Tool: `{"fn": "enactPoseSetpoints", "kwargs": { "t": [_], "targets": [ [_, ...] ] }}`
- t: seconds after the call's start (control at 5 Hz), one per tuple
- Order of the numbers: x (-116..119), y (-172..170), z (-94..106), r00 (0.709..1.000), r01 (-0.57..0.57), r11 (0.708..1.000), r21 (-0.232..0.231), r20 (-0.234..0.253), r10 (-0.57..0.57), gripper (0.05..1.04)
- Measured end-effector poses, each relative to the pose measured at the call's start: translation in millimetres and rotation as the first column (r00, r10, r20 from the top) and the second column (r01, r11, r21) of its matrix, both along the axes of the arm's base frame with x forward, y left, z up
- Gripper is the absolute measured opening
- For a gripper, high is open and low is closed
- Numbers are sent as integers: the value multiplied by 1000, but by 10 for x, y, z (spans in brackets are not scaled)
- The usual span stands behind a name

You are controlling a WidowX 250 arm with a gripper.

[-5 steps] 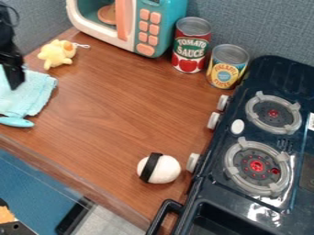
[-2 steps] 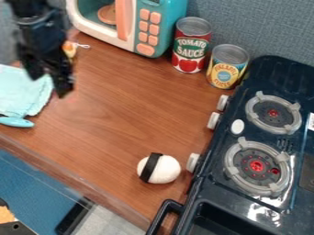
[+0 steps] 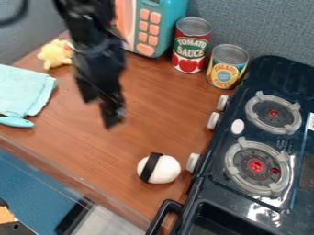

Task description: Move the white object to the upper right side of the table

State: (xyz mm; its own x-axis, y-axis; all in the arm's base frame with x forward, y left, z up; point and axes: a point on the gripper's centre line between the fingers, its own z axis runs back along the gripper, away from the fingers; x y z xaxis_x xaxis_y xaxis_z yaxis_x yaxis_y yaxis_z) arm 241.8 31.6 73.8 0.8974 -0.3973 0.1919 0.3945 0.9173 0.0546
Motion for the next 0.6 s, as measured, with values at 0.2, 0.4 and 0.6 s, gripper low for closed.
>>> {"fn": "enactPoseSetpoints", "kwargs": {
  "t": [0.2,0.4,0.6],
  "targets": [
    [49,-335,-91,990,140,990,-6,16,-140,999],
    [107,-645,-215,963,266,964,-11,39,-266,999],
    [90,-817,-386,930,368,930,-21,1,-368,999]
  ]
}}
